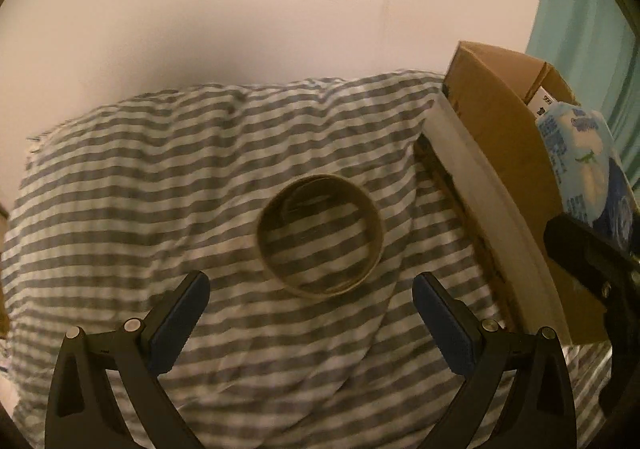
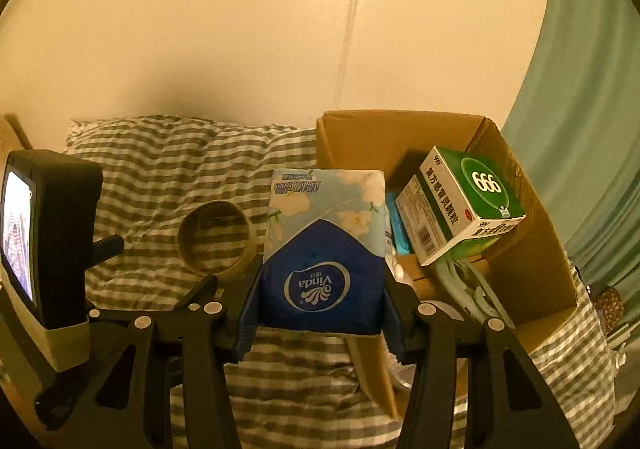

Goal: Organize objects
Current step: 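Grasp the tan tape roll by its rim with the left tool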

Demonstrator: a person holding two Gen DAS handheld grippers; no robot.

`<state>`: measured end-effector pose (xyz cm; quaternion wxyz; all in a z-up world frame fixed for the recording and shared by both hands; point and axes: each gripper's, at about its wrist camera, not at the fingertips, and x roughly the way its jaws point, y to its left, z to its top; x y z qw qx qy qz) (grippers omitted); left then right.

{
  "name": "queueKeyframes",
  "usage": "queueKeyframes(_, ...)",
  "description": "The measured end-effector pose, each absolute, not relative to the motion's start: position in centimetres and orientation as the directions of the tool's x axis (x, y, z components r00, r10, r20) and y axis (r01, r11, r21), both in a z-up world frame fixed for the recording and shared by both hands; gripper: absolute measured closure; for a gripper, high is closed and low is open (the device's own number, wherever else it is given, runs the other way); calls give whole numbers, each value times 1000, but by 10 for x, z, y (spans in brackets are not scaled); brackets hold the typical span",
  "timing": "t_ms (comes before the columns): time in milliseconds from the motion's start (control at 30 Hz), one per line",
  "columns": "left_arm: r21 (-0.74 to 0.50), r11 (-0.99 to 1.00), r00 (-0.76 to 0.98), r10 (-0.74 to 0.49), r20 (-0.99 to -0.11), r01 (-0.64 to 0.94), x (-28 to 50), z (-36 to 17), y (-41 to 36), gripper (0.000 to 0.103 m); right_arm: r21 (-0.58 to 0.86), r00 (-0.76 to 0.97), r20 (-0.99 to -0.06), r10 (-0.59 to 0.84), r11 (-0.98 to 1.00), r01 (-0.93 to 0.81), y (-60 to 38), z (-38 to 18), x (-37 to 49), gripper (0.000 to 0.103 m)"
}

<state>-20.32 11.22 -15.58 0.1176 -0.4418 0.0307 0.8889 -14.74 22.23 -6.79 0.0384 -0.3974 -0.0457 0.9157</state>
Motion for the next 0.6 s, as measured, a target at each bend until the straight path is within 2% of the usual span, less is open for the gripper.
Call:
queueKeyframes(200,-4,-974,-561,133,-817,-226,-224,-178,123,0,-83,-675,-732,93,-995,-46,231,-75,-150,53)
queueKeyframes(367,-40,-972,-539,161,-827,-230,-239,-189,120,0,-109,-676,-728,112,-993,-47,229,-79,-150,53)
queueKeyframes(500,-106,-969,-515,208,-832,-221,-241,-191,112,18,-105,-676,-729,108,-993,-46,231,-81,-150,53)
queueKeyframes(600,-96,-966,-516,210,-830,-239,-236,-185,112,20,-116,-677,-727,113,-992,-42,230,-82,-148,53)
